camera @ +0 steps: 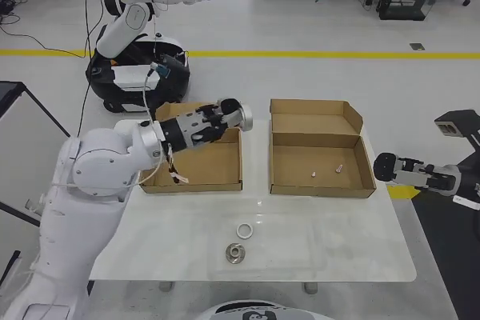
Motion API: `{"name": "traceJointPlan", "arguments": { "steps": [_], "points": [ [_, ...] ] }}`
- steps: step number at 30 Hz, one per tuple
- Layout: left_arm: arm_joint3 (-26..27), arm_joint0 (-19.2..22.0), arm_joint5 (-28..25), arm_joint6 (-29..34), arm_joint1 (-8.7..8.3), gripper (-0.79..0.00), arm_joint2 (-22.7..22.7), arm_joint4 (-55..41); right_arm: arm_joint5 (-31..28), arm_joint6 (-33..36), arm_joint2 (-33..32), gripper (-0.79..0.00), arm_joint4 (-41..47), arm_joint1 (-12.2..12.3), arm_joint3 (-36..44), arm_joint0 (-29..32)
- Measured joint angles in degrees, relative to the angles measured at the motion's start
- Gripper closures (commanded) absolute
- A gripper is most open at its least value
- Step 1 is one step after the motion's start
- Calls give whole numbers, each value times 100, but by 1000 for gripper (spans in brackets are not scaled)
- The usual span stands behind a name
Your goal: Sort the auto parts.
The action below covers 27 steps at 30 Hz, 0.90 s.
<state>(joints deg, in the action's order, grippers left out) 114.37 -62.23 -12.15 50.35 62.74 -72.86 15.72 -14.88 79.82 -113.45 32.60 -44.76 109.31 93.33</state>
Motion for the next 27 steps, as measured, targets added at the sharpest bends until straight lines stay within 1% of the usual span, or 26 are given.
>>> {"name": "traceJointPlan", "arguments": {
  "steps": [2, 5, 8, 11, 16, 18, 22, 24, 27],
  "points": [
    [-26, 1, -2, 135, -9, 0, 112, 357, 0, 0, 0, -785, 0, 0, 0, 0],
    [-151, -1, 57, 46, -7, 0, 251, 644, 0, 0, 0, -785, 0, 0, 0, 0],
    [-353, 162, 5, 64, 2, 0, 431, 999, 0, 0, 0, -785, 0, 0, 0, 0],
    [-633, 517, -20, 209, 32, 0, 685, 1355, 0, 0, 0, -785, 0, 0, 0, 0],
    [-1290, 1246, 124, 448, 133, 0, 1205, 1748, 0, 0, 0, -785, 0, 0, 0, 0],
    [-1553, 1537, 86, 634, 173, 0, 1448, 2023, 0, 0, 0, -785, 0, 0, 0, 0],
    [-2079, 1995, -89, 1083, 234, 0, 1862, 2434, 0, 0, 0, -785, 0, 0, 0, 0],
    [-2328, 2208, -380, 1361, 251, 0, 2063, 2725, 0, 0, 0, -785, 0, 0, 0, 0],
    [-2630, 2376, -748, 1652, 270, 0, 2292, 3134, 0, 0, 0, -785, 0, 0, 0, 0]
  ]
}}
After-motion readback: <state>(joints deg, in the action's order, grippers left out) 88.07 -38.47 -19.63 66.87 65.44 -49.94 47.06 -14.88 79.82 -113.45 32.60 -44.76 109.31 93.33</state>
